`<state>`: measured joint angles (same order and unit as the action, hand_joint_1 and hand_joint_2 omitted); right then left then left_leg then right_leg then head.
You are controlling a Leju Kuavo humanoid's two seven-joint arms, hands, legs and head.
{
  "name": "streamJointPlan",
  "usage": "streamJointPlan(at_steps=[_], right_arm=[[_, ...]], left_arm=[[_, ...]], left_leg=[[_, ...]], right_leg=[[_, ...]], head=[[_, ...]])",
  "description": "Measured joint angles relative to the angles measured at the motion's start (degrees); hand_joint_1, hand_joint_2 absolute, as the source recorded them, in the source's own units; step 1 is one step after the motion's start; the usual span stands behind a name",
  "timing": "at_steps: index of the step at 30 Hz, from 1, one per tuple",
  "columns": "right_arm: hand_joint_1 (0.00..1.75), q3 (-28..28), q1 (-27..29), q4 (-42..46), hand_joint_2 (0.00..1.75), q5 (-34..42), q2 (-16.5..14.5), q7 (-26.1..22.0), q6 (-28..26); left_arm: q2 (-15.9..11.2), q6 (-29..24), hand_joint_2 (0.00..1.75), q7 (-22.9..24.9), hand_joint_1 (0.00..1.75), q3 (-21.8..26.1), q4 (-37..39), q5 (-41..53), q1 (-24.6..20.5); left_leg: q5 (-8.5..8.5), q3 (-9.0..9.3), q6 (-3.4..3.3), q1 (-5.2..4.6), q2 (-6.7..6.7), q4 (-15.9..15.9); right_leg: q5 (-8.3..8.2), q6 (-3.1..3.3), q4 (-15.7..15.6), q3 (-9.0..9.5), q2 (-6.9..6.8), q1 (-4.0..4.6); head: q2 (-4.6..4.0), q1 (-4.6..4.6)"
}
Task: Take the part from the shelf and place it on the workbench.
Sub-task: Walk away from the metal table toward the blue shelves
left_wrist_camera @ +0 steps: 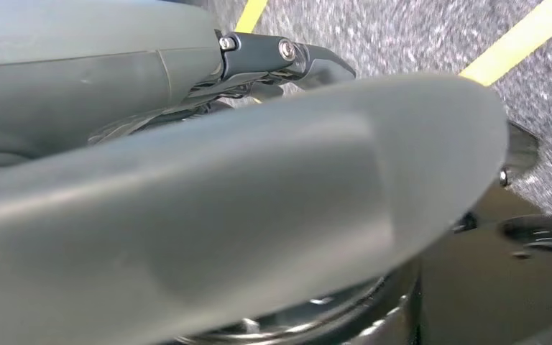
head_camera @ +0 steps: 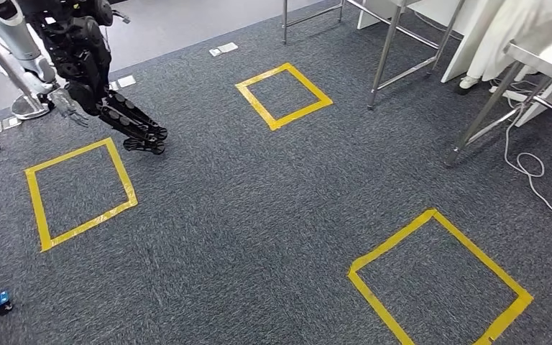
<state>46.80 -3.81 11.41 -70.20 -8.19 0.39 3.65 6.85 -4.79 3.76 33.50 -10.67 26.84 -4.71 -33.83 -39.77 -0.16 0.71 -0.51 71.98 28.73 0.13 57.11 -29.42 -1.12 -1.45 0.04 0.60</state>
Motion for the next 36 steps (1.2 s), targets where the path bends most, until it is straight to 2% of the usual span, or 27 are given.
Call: streamJointPlan(at_steps=[1, 2, 3, 5, 6, 7, 8, 10, 11, 13, 15, 16, 17, 18, 20, 21, 22, 23, 25, 27, 29, 30, 31, 32, 33, 34, 36], right_arm=[[0.0, 0.01, 0.01, 0.0, 0.0, 0.0, 0.01, 0.0, 0.0], [0.0, 0.01, -0.02, 0.0, 0.0, 0.0, 0.02, 0.0, 0.0], [0.0, 0.01, -0.06, 0.0, 0.0, 0.0, 0.02, 0.0, 0.0], [0.0, 0.01, -0.14, 0.0, 0.0, 0.0, -0.02, 0.0, 0.0], [0.0, 0.01, -0.15, 0.0, 0.0, 0.0, -0.04, 0.0, 0.0], [0.0, 0.01, -0.18, 0.0, 0.0, 0.0, -0.05, 0.0, 0.0], [0.0, 0.01, -0.21, 0.0, 0.0, 0.0, -0.05, 0.0, 0.0], [0.0, 0.01, -0.36, 0.0, 0.0, 0.0, -0.06, 0.0, 0.0], [0.0, 0.0, -0.4, 0.0, 0.0, 0.0, -0.06, -0.01, 0.0], [0.0, 0.15, -0.42, 0.0, 0.0, 0.7, 0.04, -0.6, -0.04], [0.0, 0.99, -0.39, -0.01, 0.0, 2.65, 0.67, -2.16, 0.49], [0.0, 1.59, -0.4, -0.01, 0.0, 3.6, 1.32, -2.91, 1.11], [0.0, 2.13, -0.42, -0.01, 0.0, 4.27, 2.06, -3.41, 1.87], [0.0, 2.57, -0.45, 0.0, 0.0, 4.61, 2.85, -3.68, 2.57], [0.0, 3.18, -0.48, 0.02, 0.0, 4.84, 4.12, -3.69, 3.17], [0.0, 3.46, -0.49, 0.03, 0.0, 4.91, 4.55, -3.68, 3.25], [0.0, 3.7, -0.55, 0.04, 0.0, 4.95, 4.89, -3.68, 3.27], [0.0, 3.91, -0.67, 0.05, 0.0, 4.98, 5.09, -3.67, 3.28], [0.0, 4.24, -0.97, 0.06, 0.0, 4.99, 5.21, -3.45, 3.29], [0.0, 4.4, -1.05, 0.06, 0.0, 4.92, 5.21, -2.91, 3.19], [0.0, 4.52, -0.95, 0.05, 0.0, 4.83, 5.2, -2.43, 2.99], [0.0, 4.61, -0.87, 0.05, 0.0, 4.81, 5.23, -2.29, 2.92], [0.0, 4.68, -0.82, 0.05, 0.0, 4.81, 5.28, -2.23, 2.87], [0.0, 4.74, -0.79, 0.06, 0.0, 4.81, 5.34, -2.21, 2.84], [0.0, 4.78, -0.81, 0.07, 0.0, 4.81, 5.4, -2.21, 2.82], [0.0, 4.79, -0.87, 0.07, 0.0, 4.81, 5.42, -2.21, 2.8], [0.0, 4.81, -1.01, 0.05, 0.0, 4.79, 5.33, -2.27, 2.8]], left_arm=[[0.01, 0.0, 0.0, 0.0, 0.0, 0.01, 0.0, 0.0, 0.04], [0.01, 0.0, 0.0, 0.01, 0.0, 0.01, 0.0, 0.0, 0.09], [0.01, 0.0, 0.0, 0.01, 0.0, 0.01, 0.0, 0.0, 0.13], [-0.01, 0.0, 0.0, 0.01, 0.0, 0.01, 0.0, 0.0, 0.08], [-0.02, 0.0, 0.0, 0.0, 0.0, 0.01, 0.0, 0.0, 0.03], [-0.02, 0.0, 0.0, 0.0, 0.0, 0.01, 0.0, 0.0, -0.03], [-0.02, 0.0, 0.0, 0.0, 0.0, 0.01, 0.0, 0.0, -0.07], [-0.02, -0.01, 0.0, 0.0, 0.0, 0.02, 0.0, 0.0, -0.07], [-0.02, -0.01, 0.0, 0.0, 0.0, 0.02, 0.0, 0.0, -0.06], [-0.01, 0.35, 0.0, -0.93, 0.0, 0.19, 0.0, -0.88, -0.06], [-0.01, 1.47, 0.0, -3.96, 0.0, 1.18, 0.0, -3.4, 0.08], [-0.02, 2.16, 0.0, -5.77, 0.0, 1.93, 0.0, -4.67, 0.24], [-0.03, 2.81, 0.0, -7.28, 0.0, 2.64, 0.0, -5.55, 0.48], [-0.04, 3.33, 0.0, -8.32, 0.0, 3.18, 0.0, -5.99, 0.72], [-0.07, 4.04, 0.0, -9.3, 0.0, 3.89, 0.0, -6.19, 1.14], [-0.08, 4.22, 0.0, -9.53, 0.0, 4.14, 0.0, -6.21, 1.27], [-0.09, 4.35, 0.0, -9.67, 0.0, 4.36, 0.0, -6.21, 1.39], [-0.1, 4.4, 0.0, -9.76, 0.0, 4.53, 0.0, -6.2, 1.52], [-0.18, 4.51, 0.0, -9.89, 0.0, 4.82, 0.0, -6.05, 1.78], [-0.31, 4.6, 0.0, -10.03, 0.0, 5.12, 0.0, -5.85, 1.92], [-0.4, 4.61, 0.0, -10.14, 0.0, 5.35, 0.0, -5.73, 1.8], [-0.42, 4.61, 0.0, -10.16, 0.0, 5.45, 0.0, -5.68, 1.72], [-0.43, 4.61, 0.0, -10.16, 0.0, 5.51, 0.0, -5.64, 1.71], [-0.43, 4.62, 0.0, -10.16, 0.0, 5.58, 0.0, -5.6, 1.75], [-0.45, 4.66, 0.0, -10.16, 0.0, 5.64, 0.0, -5.55, 1.8], [-0.48, 4.72, 0.0, -10.16, 0.0, 5.68, 0.0, -5.48, 1.84], [-0.63, 4.87, 0.0, -10.17, 0.0, 5.71, -0.03, -5.32, 1.75]], left_leg=[[-0.59, -1.28, 0.17, 0.15, 0.16, 2.45], [-0.06, -1.52, 0.28, 0.29, 0.31, 2.81], [1.52, -0.47, 0.32, 0.42, 0.57, 0.68], [5.27, 3.91, 0.16, 0.43, 2.12, -7.64], [6.38, 5.67, -0.04, 0.3, 2.77, -10.99], [6.8, 6.64, -0.29, 0.11, 3.19, -12.92], [6.66, 6.77, -0.56, -0.17, 3.09, -13.38], [6.94, 6.73, -1.35, -0.33, 2.02, -13.79], [7.18, 6.87, -1.78, -0.31, 1.58, -14.13], [7.62, 7.12, -2.55, -0.07, 0.65, -14.67], [7.66, 6.98, -2.81, -0.21, -0.52, -14.66], [7.65, 6.96, -2.82, -0.29, -1.16, -14.64], [7.65, 6.99, -2.82, -0.37, -1.83, -14.63], [7.64, 7.07, -2.82, -0.42, -2.49, -14.61], [7.61, 7.27, -2.71, -0.47, -3.83, -14.56], [7.55, 7.29, -2.56, -0.59, -4.4, -14.48], [7.5, 7.24, -2.37, -0.68, -4.88, -14.42], [7.5, 7.16, -2.13, -0.74, -5.26, -14.39], [7.51, 6.95, -1.7, -0.64, -5.65, -14.25], [6.25, 6.09, -1.22, -0.61, -3.65, -12.35], [2.77, 3.2, -0.71, -0.58, -0.74, -6.16], [0.89, 1.19, -0.51, -0.5, -0.04, -2.09], [-0.26, -0.47, -0.42, -0.43, 0.21, 1.24], [-0.34, -1.29, -0.43, -0.41, 0.33, 2.77], [0.69, -0.9, -0.57, -0.42, 0.4, 1.95], [2.52, 0.64, -0.88, -0.49, 0.66, -1.05], [5.78, 5.04, -1.96, -1.03, 2.72, -9.35]], right_leg=[[0.05, 0.05, 0.01, 0.0, -0.55, 0.08], [0.11, 0.1, 0.01, 0.03, -1.08, 0.11], [0.19, 0.08, 0.02, 0.12, -1.52, 0.12], [0.48, -0.18, 0.03, 0.46, -2.29, 0.26], [0.66, -0.46, 0.04, 0.55, -2.59, 0.44], [0.8, -0.76, 0.04, 0.65, -2.9, 0.63], [0.89, -1.07, -0.02, 0.72, -3.23, 0.77], [1.05, -1.73, -0.09, 0.85, -3.79, 0.85], [1.46, -1.95, 0.37, 0.75, -3.41, 0.82], [3.93, -1.71, 4.81, -1.23, -1.31, 0.78], [7.27, -1.16, 12.74, -5.14, 0.41, 0.69], [8.12, -1.22, 15.6, -6.71, 0.64, 0.69], [7.98, -1.51, 16.47, -7.35, 0.77, 0.7], [6.88, -1.95, 14.98, -6.82, 0.9, 0.71], [3.11, -2.67, 6.99, -3.33, 2.1, 0.62], [1.62, -2.68, 3.38, -1.78, 2.88, 0.62], [0.66, -2.45, 0.98, -0.73, 3.47, 0.66], [0.37, -2.06, 0.18, -0.37, 3.73, 0.76], [0.09, -1.38, 0.06, -0.11, 2.95, 0.82], [-0.08, -0.73, -0.04, 0.07, 2.08, 0.62], [-0.02, -0.12, -0.1, 0.13, 0.98, 0.72], [0.07, 0.12, -0.1, 0.11, 0.35, 0.87], [0.15, 0.24, -0.09, 0.11, -0.28, 0.99], [0.23, 0.34, -0.09, 0.14, -0.91, 1.11], [0.3, 0.44, -0.09, 0.21, -1.47, 1.23], [0.37, 0.53, -0.09, 0.33, -1.99, 1.36], [0.56, 0.58, -0.08, 0.58, -2.86, 1.71]], head=[[0.0, -0.01], [0.0, 0.01], [0.0, 0.0], [0.0, 0.03], [0.0, -0.03], [0.0, -0.02], [0.0, -0.06], [0.0, -0.04], [-0.01, -0.12], [-0.01, -0.34], [0.0, -0.56], [0.0, -0.6], [0.0, -0.61], [0.0, -0.62], [0.0, -0.67], [0.0, -0.73], [0.0, -0.75], [0.0, -0.74], [0.0, -0.65], [0.0, -0.49], [0.0, -0.24], [0.0, -0.14], [0.0, -0.14], [0.0, -0.14], [0.0, -0.13], [0.0, -0.13], [0.0, -0.17]])
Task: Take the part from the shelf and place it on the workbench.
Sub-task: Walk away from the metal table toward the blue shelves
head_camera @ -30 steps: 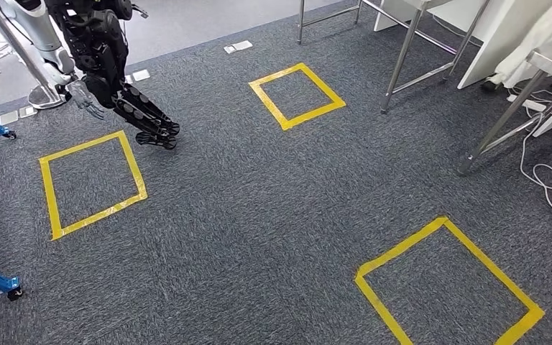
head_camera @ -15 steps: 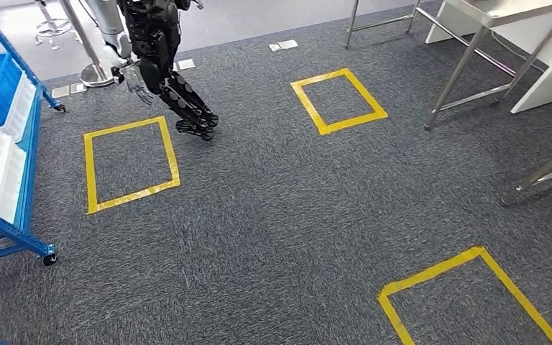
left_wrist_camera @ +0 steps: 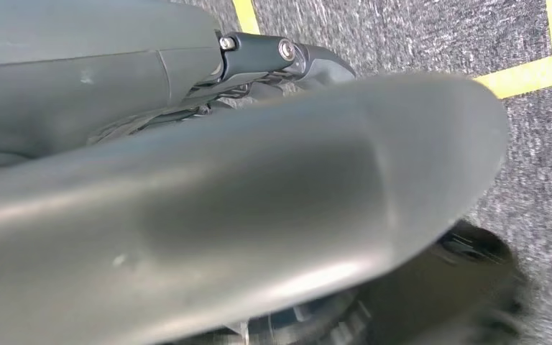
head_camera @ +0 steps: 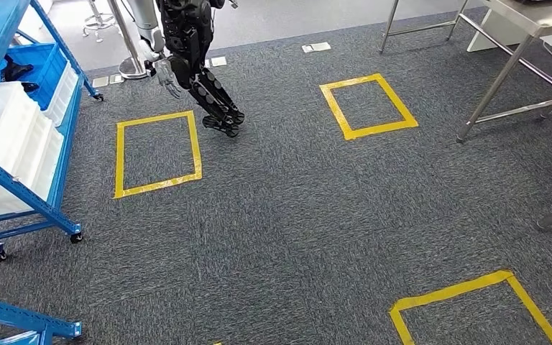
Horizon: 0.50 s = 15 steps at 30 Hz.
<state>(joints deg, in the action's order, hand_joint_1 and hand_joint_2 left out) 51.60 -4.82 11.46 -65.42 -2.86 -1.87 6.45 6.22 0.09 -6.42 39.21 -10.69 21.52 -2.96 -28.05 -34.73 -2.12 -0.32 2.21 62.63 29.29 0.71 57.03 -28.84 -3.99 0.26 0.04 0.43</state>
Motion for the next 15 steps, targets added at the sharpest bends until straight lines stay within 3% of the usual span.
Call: streamJointPlan(at_steps=[2, 4, 6, 7, 9, 11, 12, 13, 15], right_arm=[[0.0, 0.0, -0.08, 0.0, 0.0, -0.07, -0.11, -0.1, 0.03], [0.0, 0.0, -0.16, 0.01, 0.0, -0.26, -0.22, -0.07, 0.04], [0.0, -0.01, -0.21, 0.01, 0.0, -0.72, -0.34, 0.09, -0.08], [0.0, -0.02, -0.18, 0.02, 0.0, -1.02, -0.41, 0.14, -0.23], [0.0, -0.03, -0.02, 0.01, 0.0, -1.6, -0.47, 0.2, -0.71], [0.0, -0.07, 0.13, 0.01, 0.0, -2.07, -0.47, 0.23, -1.02], [0.0, -0.08, 0.19, 0.01, 0.0, -2.26, -0.44, 0.23, -1.08], [0.0, -0.1, 0.24, 0.01, 0.0, -2.4, -0.41, 0.23, -1.14], [0.0, -0.13, 0.26, -0.01, 0.0, -2.57, -0.39, 0.21, -1.24]], left_arm=[[-0.17, 0.08, 0.0, -0.19, 0.0, 0.02, -0.04, 0.14, -0.16], [-0.25, 0.15, 0.0, -0.45, 0.0, 0.07, -0.06, 0.2, -0.18], [-0.3, 0.28, 0.0, -0.6, 0.0, 0.11, -0.06, 0.31, -0.11], [-0.32, 0.32, 0.0, -0.64, 0.0, 0.13, -0.06, 0.38, -0.11], [-0.34, 0.21, 0.0, -0.66, 0.0, 0.15, -0.06, 0.45, -0.18], [-0.34, 0.15, 0.0, -0.62, 0.0, 0.16, -0.06, 0.63, -0.11], [-0.34, 0.21, 0.0, -0.6, 0.0, 0.16, -0.06, 0.82, -0.03], [-0.33, 0.3, 0.0, -0.58, 0.0, 0.17, -0.06, 1.01, 0.03], [-0.32, 0.44, 0.0, -0.56, 0.0, 0.16, -0.06, 1.27, 0.05]], left_leg=[[0.87, 2.11, -0.85, -0.71, 1.62, -4.23], [0.93, 2.1, -1.16, -0.96, 0.87, -4.77], [1.55, 2.48, -1.54, -0.52, -0.22, -5.61], [1.87, 2.64, -1.75, -0.25, -0.77, -6.01], [2.14, 2.57, -1.95, 0.02, -1.96, -6.21], [2.17, 2.47, -1.86, 0.05, -3.34, -6.18], [2.19, 2.52, -1.75, 0.14, -4.05, -6.14], [2.17, 2.62, -1.57, 0.29, -4.73, -6.09], [1.98, 2.7, -0.81, 0.48, -6.02, -5.75]], right_leg=[[0.21, -0.21, 0.01, 0.08, -0.8, 0.2], [0.36, -0.55, -0.14, 0.26, -1.78, 0.29], [1.25, -0.83, 1.0, -0.11, -1.02, 0.33], [2.36, -0.85, 3.05, -0.98, 0.23, 0.29], [5.67, -0.66, 10.48, -4.47, 2.93, -0.17], [7.51, -1.13, 16.46, -7.45, 3.67, -0.71], [7.04, -1.76, 16.48, -7.56, 3.73, -1.0], [5.62, -2.56, 14.03, -6.5, 3.83, -1.36], [2.03, -4.03, 5.76, -2.85, 5.05, -2.15]], head=[[0.0, 0.04], [0.0, 0.15], [0.0, 0.16], [0.0, 0.1], [0.0, -0.05], [0.0, -0.11], [0.0, -0.13], [0.0, -0.12], [0.0, -0.24]])
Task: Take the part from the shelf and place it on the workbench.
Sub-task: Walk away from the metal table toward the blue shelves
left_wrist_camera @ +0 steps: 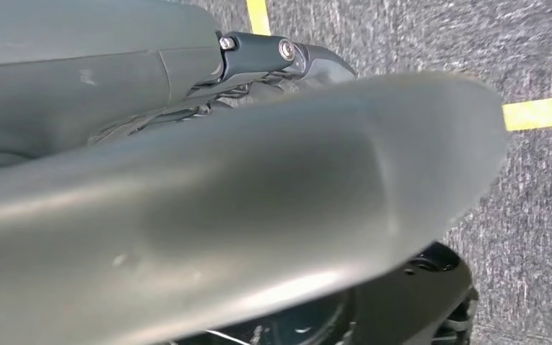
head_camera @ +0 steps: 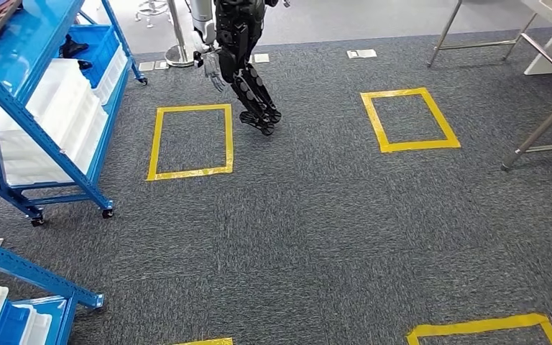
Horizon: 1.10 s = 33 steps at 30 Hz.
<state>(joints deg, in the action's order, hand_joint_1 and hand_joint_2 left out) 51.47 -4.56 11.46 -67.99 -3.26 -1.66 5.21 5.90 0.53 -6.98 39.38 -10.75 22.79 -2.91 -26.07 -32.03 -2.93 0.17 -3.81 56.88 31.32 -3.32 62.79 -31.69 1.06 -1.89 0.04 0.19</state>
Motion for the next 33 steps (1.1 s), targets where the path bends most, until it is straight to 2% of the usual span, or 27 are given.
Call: streamJointPlan(at_steps=[1, 2, 4, 5, 6, 8, 10, 11, 12, 13, 14, 16, 17, 18, 20, 21, 22, 24, 26, 27, 28, 30, 31, 32, 33], right_arm=[[0.0, -0.01, -0.02, -0.02, 0.0, -0.04, -0.02, -0.02, -0.02], [0.0, -0.02, -0.06, -0.03, 0.0, -0.06, -0.05, -0.06, -0.02], [0.0, -0.02, -0.23, -0.03, 0.0, -0.03, -0.08, -0.27, -0.08], [0.0, -0.02, -0.31, -0.03, 0.0, 0.0, -0.07, -0.42, -0.15], [0.0, -0.02, -0.35, -0.03, 0.0, 0.04, -0.07, -0.59, -0.26], [0.0, -0.02, -0.32, -0.03, 0.0, 0.13, -0.07, -0.82, -0.5], [0.0, -0.02, -0.27, -0.03, 0.0, 0.2, -0.05, -0.93, -0.66], [0.0, -0.02, -0.27, -0.03, 0.0, 0.21, -0.05, -0.96, -0.69], [0.0, -0.02, -0.29, -0.03, 0.0, 0.21, -0.05, -0.97, -0.71], [0.0, -0.02, -0.33, -0.03, 0.0, 0.21, -0.05, -0.97, -0.71], [0.0, -0.02, -0.38, -0.03, 0.0, 0.21, -0.07, -0.98, -0.7], [0.0, -0.02, -0.44, -0.03, 0.0, 0.21, -0.18, -1.02, -0.7], [0.0, -0.02, -0.46, -0.03, 0.0, 0.21, -0.24, -1.04, -0.7], [0.0, -0.02, -0.46, -0.03, 0.0, 0.21, -0.28, -1.06, -0.7], [0.0, -0.02, -0.56, -0.03, 0.0, 0.21, -0.31, -1.08, -0.69], [0.0, -0.02, -0.61, -0.03, 0.0, 0.21, -0.27, -1.09, -0.69], [0.0, -0.02, -0.65, -0.03, 0.0, 0.21, -0.25, -1.11, -0.69], [0.0, -0.02, -0.61, -0.03, 0.0, 0.21, -0.2, -1.13, -0.69], [0.0, -0.02, -0.46, -0.03, 0.0, 0.21, -0.2, -1.14, -0.69], [0.0, -0.02, -0.38, -0.03, 0.0, 0.21, -0.17, -1.14, -0.69], [0.0, -0.02, -0.32, -0.03, 0.0, 0.21, -0.12, -1.15, -0.69], [0.0, -0.02, -0.31, -0.03, 0.0, 0.18, -0.02, -1.25, -0.7], [0.0, -0.02, -0.32, -0.05, 0.0, 0.15, -0.03, -1.3, -0.68], [0.0, -0.02, -0.36, -0.08, 0.0, 0.11, -0.05, -1.32, -0.67], [0.0, -0.02, -0.43, -0.1, 0.0, 0.08, -0.07, -1.28, -0.61]], left_arm=[[0.01, 0.03, 0.0, 0.01, 0.0, -0.01, 0.0, 0.03, -0.02], [0.01, 0.04, 0.0, 0.01, 0.0, -0.01, 0.0, 0.06, -0.02], [0.01, -0.05, 0.0, 0.02, 0.0, -0.01, 0.0, 0.15, 0.1], [0.01, -0.14, 0.0, 0.04, 0.0, -0.01, 0.0, 0.22, 0.2], [0.01, -0.24, 0.0, 0.07, 0.0, -0.01, 0.0, 0.29, 0.27], [0.01, -0.34, 0.0, 0.09, 0.0, -0.01, 0.0, 0.39, 0.19], [0.01, -0.34, 0.0, 0.1, 0.0, -0.01, 0.0, 0.44, 0.06], [0.02, -0.33, 0.0, 0.1, 0.0, -0.01, 0.0, 0.45, 0.08], [0.02, -0.33, 0.0, 0.11, 0.0, -0.01, 0.0, 0.46, 0.13], [0.03, -0.33, 0.0, 0.11, 0.0, -0.01, 0.0, 0.46, 0.18], [0.02, -0.34, 0.0, 0.11, 0.0, -0.01, -0.01, 0.46, 0.19], [-0.01, -0.35, 0.0, 0.11, 0.0, -0.01, -0.02, 0.46, 0.04], [-0.03, -0.35, 0.0, 0.11, 0.0, -0.01, -0.05, 0.46, -0.07], [-0.04, -0.35, 0.0, 0.1, 0.0, -0.01, -0.07, 0.46, -0.14], [-0.03, -0.35, 0.0, 0.1, 0.0, -0.01, -0.12, 0.46, -0.08], [0.0, -0.36, 0.0, 0.1, 0.0, -0.01, -0.13, 0.46, 0.0], [0.02, -0.37, 0.0, 0.12, 0.0, -0.01, -0.13, 0.46, 0.04], [0.05, -0.37, 0.0, 0.14, 0.0, 0.01, -0.14, 0.46, -0.08], [0.05, -0.35, 0.0, 0.14, 0.0, 0.01, -0.15, 0.46, -0.19], [0.05, -0.33, 0.0, 0.15, 0.0, 0.01, -0.15, 0.48, -0.15], [0.05, -0.28, 0.0, 0.18, 0.0, 0.01, -0.15, 0.51, -0.07], [0.07, -0.13, 0.0, 0.26, 0.0, 0.01, -0.15, 0.62, 0.02], [0.07, -0.05, 0.0, 0.3, 0.0, 0.01, -0.15, 0.67, 0.02], [0.08, -0.01, 0.0, 0.31, 0.0, 0.01, -0.15, 0.71, 0.02], [0.08, 0.05, 0.0, 0.31, 0.0, 0.01, -0.15, 0.78, 0.02]], left_leg=[[-0.14, -0.08, 0.45, 0.0, -0.53, 0.23], [-0.24, -0.22, 0.84, -0.04, -0.95, 0.42], [-0.21, -0.52, 1.34, 0.11, -1.56, 0.54], [-0.33, -0.67, 1.53, 0.28, -1.25, 0.78], [-0.84, -1.03, 1.71, 0.4, -0.39, 1.56], [-3.77, -3.29, 2.02, 0.48, 2.16, 6.52], [-7.44, -7.18, 2.12, 0.49, 3.44, 14.48], [-8.23, -8.65, 2.02, 0.49, 3.58, 17.32], [-7.88, -9.12, 1.83, 0.46, 3.63, 18.08], [-6.52, -8.46, 1.49, 0.38, 3.72, 16.63], [-4.47, -6.68, 0.98, 0.19, 4.14, 13.02], [-1.49, -2.82, -0.02, -0.58, 6.11, 5.26], [-0.91, -1.76, -0.32, -0.97, 6.88, 2.97], [-0.92, -1.46, -0.43, -1.28, 7.2, 2.05], [-0.69, -1.37, -0.53, -1.27, 6.18, 1.42], [-0.44, -1.09, -0.61, -1.14, 5.69, 0.9], [-0.16, -0.8, -0.78, -0.94, 5.18, 0.4], [0.16, -0.53, -1.05, -0.74, 4.15, -0.09], [0.21, -0.6, -1.18, -0.68, 2.83, -0.05], [0.2, -0.58, -1.14, -0.63, 2.16, -0.03], [0.19, -0.51, -1.05, -0.54, 1.48, 0.02], [0.05, -0.38, -0.55, -0.27, 0.18, 0.28], [-0.14, -0.44, -0.11, -0.27, -0.42, 0.61], [-0.33, -0.57, 0.31, -0.3, -0.87, 0.88], [-0.46, -0.73, 0.67, -0.36, -1.21, 1.06]], right_leg=[[-1.16, -0.14, -3.08, 1.25, 0.57, -0.24], [-1.72, 0.05, -4.79, 1.9, 0.99, -0.3], [-1.84, 1.09, -5.09, 2.12, 0.56, -0.07], [-1.94, 1.5, -5.1, 2.29, 0.21, -0.01], [-2.05, 1.9, -5.13, 2.44, -0.17, 0.04], [-2.1, 2.52, -5.21, 2.53, -1.07, 0.27], [-1.89, 2.92, -5.19, 2.53, -2.14, 0.77], [-1.8, 3.06, -5.18, 2.57, -2.7, 1.0], [-1.69, 3.21, -5.18, 2.64, -3.23, 1.2], [-1.58, 3.35, -5.19, 2.77, -3.72, 1.37], [-1.47, 3.49, -5.2, 2.94, -4.16, 1.49], [-1.24, 3.59, -5.25, 3.15, -4.95, 1.78], [-1.13, 3.53, -5.26, 3.16, -5.34, 1.91], [-1.03, 3.41, -5.28, 3.13, -5.75, 2.01], [-0.77, 3.06, -5.28, 3.17, -6.54, 2.18], [-0.43, 2.88, -4.87, 3.11, -6.13, 2.18], [0.32, 2.82, -3.51, 2.55, -5.13, 2.17], [3.07, 2.97, 2.69, -0.43, -2.47, 1.85], [5.58, 2.85, 10.02, -4.35, -1.41, 1.44], [5.69, 2.41, 11.54, -5.32, -1.29, 1.2], [4.77, 1.72, 10.68, -5.14, -1.24, 0.93], [1.09, 0.06, 3.29, -1.98, -0.38, 0.08], [-0.51, -0.36, -0.52, -0.36, 0.35, -0.22], [-1.5, -0.3, -3.11, 0.7, 0.87, -0.38], [-1.87, 0.12, -4.26, 1.13, 1.2, -0.33]], head=[[0.0, -0.06], [0.0, -0.08], [0.0, 0.01], [0.0, 0.07], [0.0, 0.13], [0.0, 0.32], [0.0, 0.44], [0.0, 0.43], [0.0, 0.44], [0.0, 0.44], [0.0, 0.43], [0.0, 0.4], [0.0, 0.4], [0.0, 0.39], [0.0, 0.4], [-0.01, 0.37], [-0.01, 0.35], [-0.01, 0.16], [0.0, 0.02], [0.0, 0.02], [0.0, 0.0], [0.0, -0.01], [0.0, -0.11], [0.0, -0.15], [0.0, -0.15]])
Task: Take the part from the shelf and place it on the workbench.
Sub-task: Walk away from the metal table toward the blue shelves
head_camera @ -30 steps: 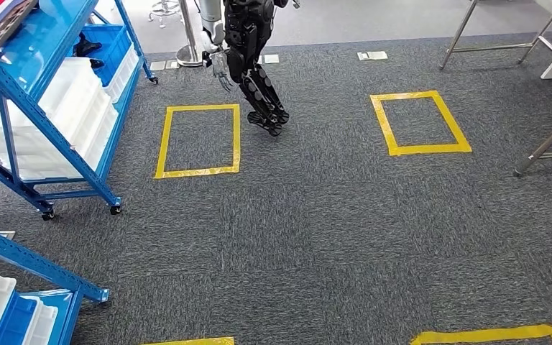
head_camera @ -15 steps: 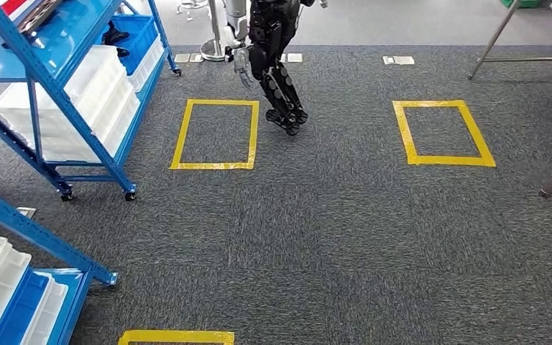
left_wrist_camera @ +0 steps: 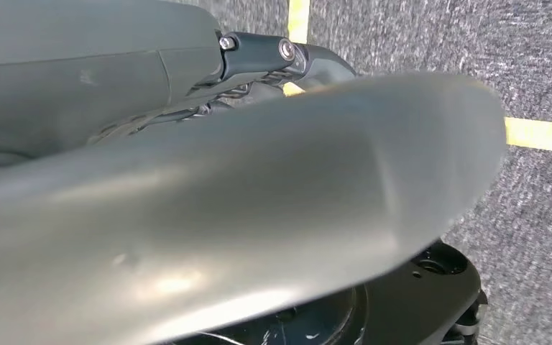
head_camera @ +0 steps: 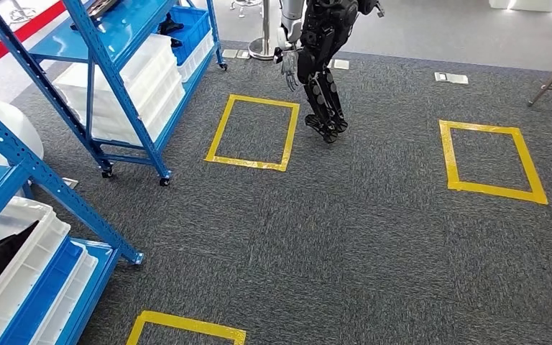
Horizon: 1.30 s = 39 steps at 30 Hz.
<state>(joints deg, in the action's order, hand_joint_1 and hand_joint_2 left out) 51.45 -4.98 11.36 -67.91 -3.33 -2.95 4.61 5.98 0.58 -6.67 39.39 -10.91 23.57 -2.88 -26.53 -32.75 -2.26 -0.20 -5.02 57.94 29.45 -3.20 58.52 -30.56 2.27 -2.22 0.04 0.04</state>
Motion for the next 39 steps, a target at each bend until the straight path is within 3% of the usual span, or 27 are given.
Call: streamJointPlan(at_steps=[2, 4, 7, 9, 10, 11, 13, 15, 17, 19, 20, 22, 24, 25, 26, 28, 30, 33, 34, 36, 37, 39], right_arm=[[0.0, 0.0, -0.15, -0.02, 0.0, -0.09, -0.01, 0.24, 0.38], [0.0, 0.0, -0.21, -0.02, 0.0, -0.21, 0.02, 0.59, 0.82], [0.0, 0.0, -0.05, -0.02, 0.0, -0.43, 0.05, 0.98, 1.02], [0.0, -0.01, 0.08, -0.02, 0.0, -0.6, 0.07, 1.04, 1.3], [0.0, -0.02, 0.09, -0.02, 0.0, -0.73, 0.08, 0.98, 1.55], [0.0, -0.05, 0.05, -0.02, 0.0, -0.86, 0.11, 0.88, 1.83], [0.0, -0.14, -0.09, -0.02, 0.0, -1.07, 0.13, 0.61, 2.5], [0.0, -0.2, -0.16, -0.02, 0.0, -1.1, 0.12, 0.4, 2.94], [0.0, -0.24, -0.21, -0.02, 0.0, -1.12, 0.06, 0.34, 2.99], [0.0, -0.27, -0.25, -0.02, 0.0, -1.13, 0.01, 0.34, 2.96], [0.0, -0.28, -0.2, -0.02, 0.0, -1.13, -0.01, 0.34, 2.96], [0.0, -0.28, 0.02, -0.02, 0.0, -1.06, 0.02, 0.34, 2.94], [0.0, -0.27, 0.25, -0.02, 0.0, -0.87, 0.05, 0.34, 2.87], [0.0, -0.26, 0.31, -0.02, 0.0, -0.78, 0.1, 0.34, 2.83], [0.0, -0.26, 0.37, -0.02, 0.0, -0.72, 0.16, 0.34, 2.81], [0.0, -0.26, 0.36, -0.02, 0.0, -0.69, 0.3, 0.31, 2.81], [0.0, -0.26, 0.31, -0.03, 0.0, -0.69, 0.3, 0.21, 2.87], [0.0, -0.27, 0.06, -0.04, 0.0, -0.8, 0.2, 0.03, 2.91], [0.0, -0.28, 0.0, -0.02, 0.0, -0.91, 0.19, 0.02, 2.88], [0.0, -0.31, 0.07, 0.01, 0.0, -1.14, 0.19, 0.02, 2.88], [0.0, -0.31, 0.12, 0.02, 0.0, -1.24, 0.24, 0.02, 2.9], [0.0, -0.33, 0.25, 0.02, 0.0, -1.44, 0.27, 0.04, 2.95]], left_arm=[[0.02, 0.13, 0.0, -0.02, 0.0, -0.01, 0.0, 0.22, 0.08], [0.07, 0.31, 0.0, -0.04, 0.0, -0.01, 0.0, 0.51, 0.18], [0.25, 0.63, 0.0, -0.11, 0.0, -0.01, 0.01, 0.87, 0.05], [0.42, 0.74, 0.0, -0.17, 0.0, -0.01, 0.02, 0.99, 0.05], [0.53, 0.78, 0.0, -0.2, 0.0, -0.01, 0.02, 1.04, 0.09], [0.66, 0.78, 0.0, -0.21, 0.0, -0.01, 0.02, 1.07, 0.12], [0.89, 0.75, 0.0, -0.24, 0.0, -0.02, 0.01, 1.2, -0.02], [1.07, 0.64, 0.0, -0.26, 0.0, -0.02, 0.01, 1.41, -0.31], [1.21, 0.49, 0.0, -0.26, 0.0, -0.02, 0.0, 1.58, -0.45], [1.37, 0.43, 0.0, -0.27, 0.0, -0.02, 0.0, 1.84, -0.42], [1.45, 0.43, 0.0, -0.3, 0.0, -0.01, 0.0, 2.01, -0.43], [1.68, 0.44, 0.0, -0.39, 0.0, -0.01, 0.0, 2.43, -0.61], [1.85, 0.51, 0.0, -0.45, 0.0, -0.02, 0.0, 2.81, -0.75], [1.92, 0.57, 0.0, -0.48, 0.0, -0.02, 0.0, 3.02, -0.74], [2.0, 0.64, 0.0, -0.49, 0.0, -0.02, 0.0, 3.19, -0.72], [2.2, 0.73, 0.0, -0.52, 0.0, -0.02, 0.0, 3.42, -0.68], [2.3, 0.75, 0.0, -0.57, 0.0, -0.03, 0.0, 3.46, -0.72], [2.29, 0.65, 0.0, -0.5, 0.0, -0.04, 0.01, 3.64, -0.56], [2.28, 0.6, 0.0, -0.42, 0.0, -0.03, 0.01, 3.71, -0.46], [2.31, 0.56, 0.0, -0.23, 0.0, -0.03, 0.0, 3.79, -0.44], [2.33, 0.5, 0.0, -0.15, 0.0, -0.03, 0.0, 3.83, -0.48], [2.35, 0.27, 0.0, 0.03, 0.0, -0.03, 0.01, 3.87, -0.54]], left_leg=[[-0.01, -0.23, 0.5, 0.17, -0.43, 0.09], [-0.9, -0.86, 0.96, 0.42, 0.98, 1.45], [-6.1, -5.38, 1.58, 0.59, 4.28, 10.93], [-7.97, -8.39, 1.65, 0.72, 4.76, 16.73], [-7.26, -8.45, 1.52, 0.75, 4.85, 16.69], [-5.56, -7.27, 1.29, 0.74, 5.07, 14.24], [-1.92, -3.16, 0.52, 0.38, 6.91, 6.21], [-0.7, -0.92, -0.09, -0.23, 8.55, 1.59], [-0.76, -0.83, -0.45, -0.65, 8.04, 0.92], [-0.18, -0.26, -0.93, -0.4, 6.96, -0.07], [0.14, 0.04, -1.2, -0.23, 6.38, -0.57], [0.38, 0.26, -1.48, -0.16, 5.19, -0.91], [0.37, 0.28, -1.55, -0.27, 3.75, -0.87], [0.35, 0.34, -1.52, -0.28, 3.02, -0.84], [0.31, 0.46, -1.45, -0.26, 2.29, -0.82], [0.11, 0.76, -1.09, -0.25, 0.96, -0.67], [-0.22, 0.82, -0.52, -0.37, 0.01, -0.37], [-0.3, 0.51, 0.09, -0.23, -0.84, -0.17], [-0.68, 0.26, 0.3, -0.15, -0.4, 0.35], [-3.15, -1.58, 0.86, -0.01, 1.86, 4.32], [-5.1, -3.4, 1.18, 0.07, 3.3, 8.06], [-7.92, -7.2, 1.58, 0.35, 4.59, 15.33]], right_leg=[[-0.13, 1.22, -0.05, 0.19, -0.68, 0.24], [-0.37, 1.98, -0.15, 0.48, -1.42, 0.22], [-0.3, 2.76, -0.21, 0.49, -2.94, 0.64], [-0.11, 3.04, -0.21, 0.51, -4.11, 1.01], [-0.02, 3.15, -0.21, 0.59, -4.66, 1.15], [0.07, 3.25, -0.21, 0.71, -5.13, 1.24], [0.3, 3.26, -0.22, 1.01, -5.92, 1.46], [0.53, 2.99, -0.29, 1.18, -6.62, 1.64], [0.64, 2.53, -0.59, 1.43, -7.5, 1.64], [1.17, 2.14, -0.04, 1.42, -6.91, 1.66], [2.06, 2.18, 1.55, 0.77, -5.81, 1.68], [5.03, 2.63, 8.15, -2.45, -3.38, 1.48], [7.0, 2.53, 14.45, -5.97, -2.68, 1.33], [6.6, 2.1, 14.89, -6.51, -2.59, 1.3], [5.2, 1.49, 12.89, -5.84, -2.48, 1.23], [1.41, 0.45, 5.09, -2.52, -1.6, 0.89], [-0.57, 0.63, 0.11, -0.41, -0.56, 0.72], [-0.93, 1.74, -0.5, 0.17, -0.95, 0.85], [-1.01, 2.02, -0.53, 0.31, -1.32, 0.79], [-1.06, 2.59, -0.63, 0.38, -2.18, 0.66], [-0.99, 2.83, -0.63, 0.37, -2.68, 0.81], [-0.82, 3.17, -0.63, 0.32, -3.84, 1.09]], head=[[0.0, 0.18], [0.0, 0.38], [0.0, 0.76], [0.0, 0.75], [0.0, 0.76], [0.0, 0.75], [0.0, 0.74], [0.0, 0.74], [0.0, 0.74], [0.0, 0.65], [0.0, 0.58], [0.0, 0.36], [0.0, 0.24], [0.0, 0.2], [0.0, 0.18], [0.0, 0.13], [0.0, 0.13], [0.0, 0.23], [0.0, 0.28], [0.0, 0.63], [0.0, 0.82], [0.0, 0.95]])
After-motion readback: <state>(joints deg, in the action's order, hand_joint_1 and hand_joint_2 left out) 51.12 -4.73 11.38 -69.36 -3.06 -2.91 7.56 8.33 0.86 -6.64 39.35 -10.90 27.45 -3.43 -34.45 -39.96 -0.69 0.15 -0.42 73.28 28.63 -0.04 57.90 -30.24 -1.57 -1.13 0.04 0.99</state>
